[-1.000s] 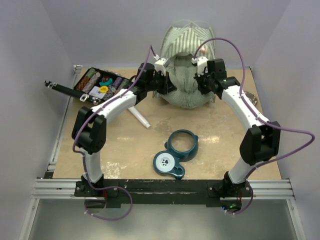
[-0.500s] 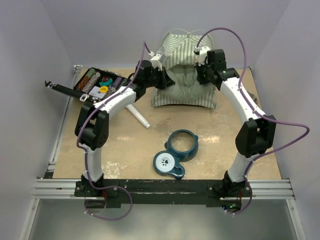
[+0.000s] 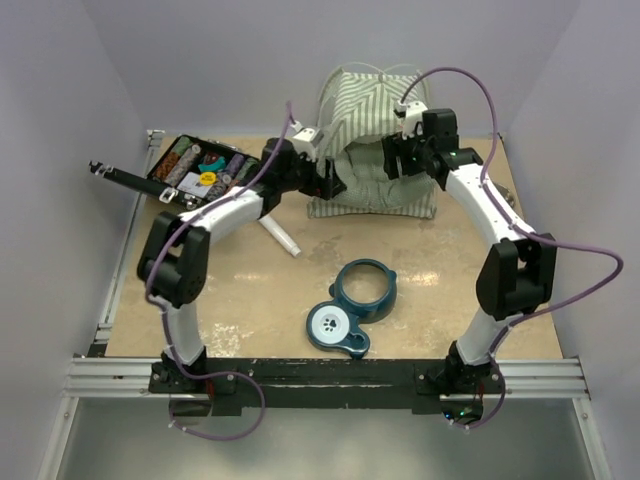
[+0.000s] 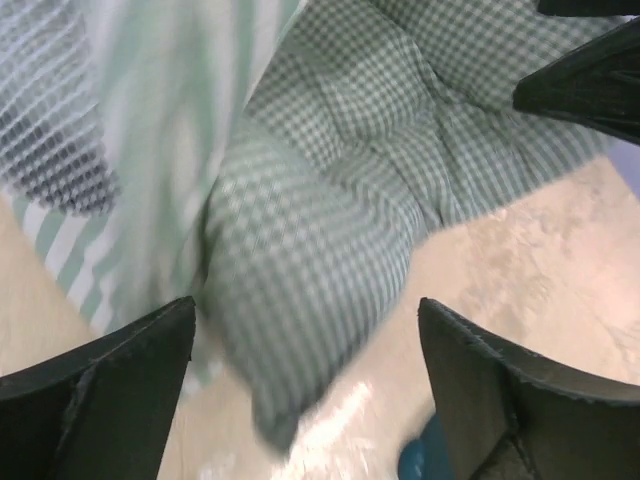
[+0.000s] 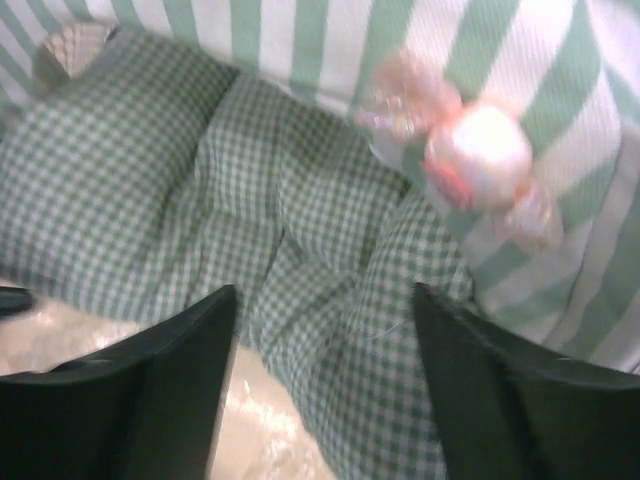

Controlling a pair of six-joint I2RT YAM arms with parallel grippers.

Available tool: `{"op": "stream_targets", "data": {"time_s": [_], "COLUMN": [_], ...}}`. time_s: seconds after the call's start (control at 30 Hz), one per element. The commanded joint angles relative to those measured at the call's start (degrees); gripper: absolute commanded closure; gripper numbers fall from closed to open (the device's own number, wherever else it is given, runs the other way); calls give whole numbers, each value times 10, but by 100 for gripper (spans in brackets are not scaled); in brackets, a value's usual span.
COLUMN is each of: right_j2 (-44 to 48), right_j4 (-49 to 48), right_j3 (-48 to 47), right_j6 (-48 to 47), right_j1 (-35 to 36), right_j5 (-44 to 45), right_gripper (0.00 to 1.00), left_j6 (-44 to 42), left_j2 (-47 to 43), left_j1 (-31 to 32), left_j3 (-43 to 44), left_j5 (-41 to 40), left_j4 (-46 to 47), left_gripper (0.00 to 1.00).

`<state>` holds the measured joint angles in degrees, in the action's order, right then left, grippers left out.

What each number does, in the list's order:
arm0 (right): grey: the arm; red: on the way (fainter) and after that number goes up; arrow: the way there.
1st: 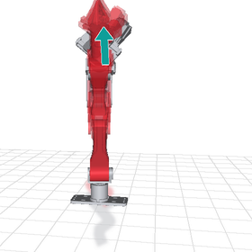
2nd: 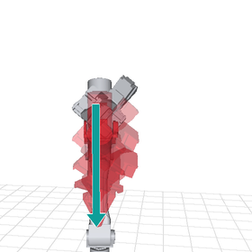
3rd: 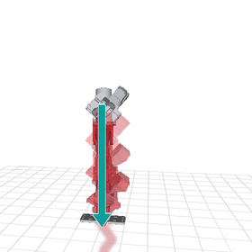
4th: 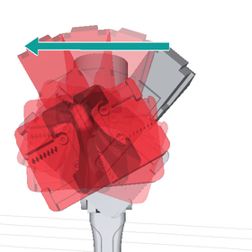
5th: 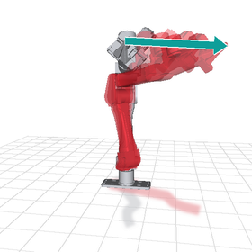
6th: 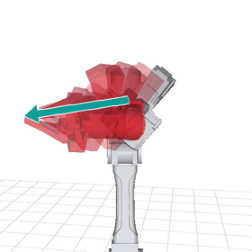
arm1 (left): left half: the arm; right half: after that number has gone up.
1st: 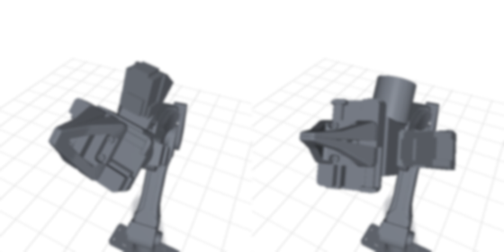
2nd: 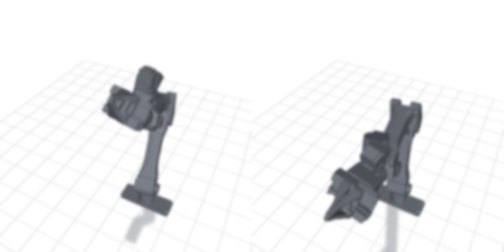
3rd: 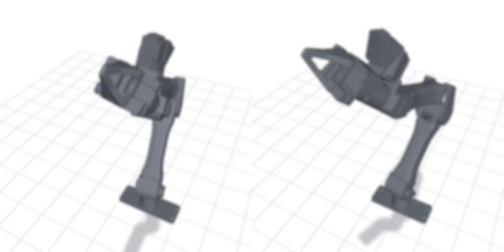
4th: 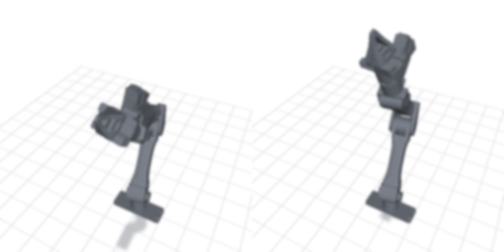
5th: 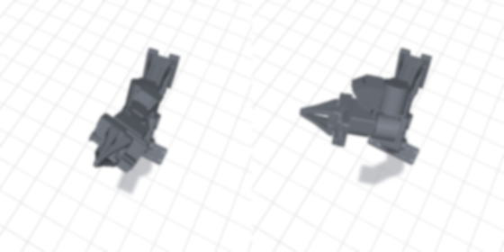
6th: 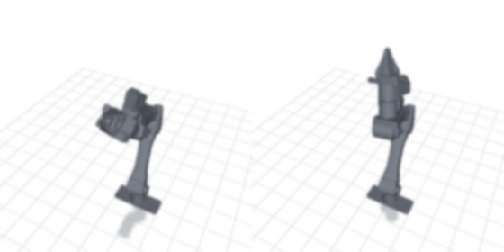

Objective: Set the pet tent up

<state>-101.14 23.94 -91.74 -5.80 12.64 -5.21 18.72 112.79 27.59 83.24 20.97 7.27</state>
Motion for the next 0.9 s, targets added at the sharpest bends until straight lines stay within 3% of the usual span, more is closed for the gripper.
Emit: {"op": "stream_targets", "data": {"time_s": [0.0, 0.1, 0.27, 0.43, 0.8, 0.87], "right_j2": [110, 153, 166, 153, 99, 93], "right_j4": [40, 44, 33, 16, -40, -43], "right_j3": [41, 92, 140, 148, 157, 159], "right_j6": [-30, -35, -37, -34, -11, -13], "right_j1": [-49, -58, -59, -58, -58, -58], "right_j5": [-87, -106, -96, -76, -17, -7], "right_gripper": [18, 13, 15, 23, 45, 50], "left_j6": [-12, -21, -6, -2, 30, 39], "left_j2": [-153, -195, -186, -157, -59, -36], "left_j1": [-53, -62, -49, -15, 36, 35], "left_j3": [-110, -163, -168, -142, -92, -62], "left_j5": [54, 66, 82, 22, -77, -94], "left_j4": [62, 61, 63, 42, 71, 48], "left_gripper": [1, 0, 3, 26, 32, 37]}}
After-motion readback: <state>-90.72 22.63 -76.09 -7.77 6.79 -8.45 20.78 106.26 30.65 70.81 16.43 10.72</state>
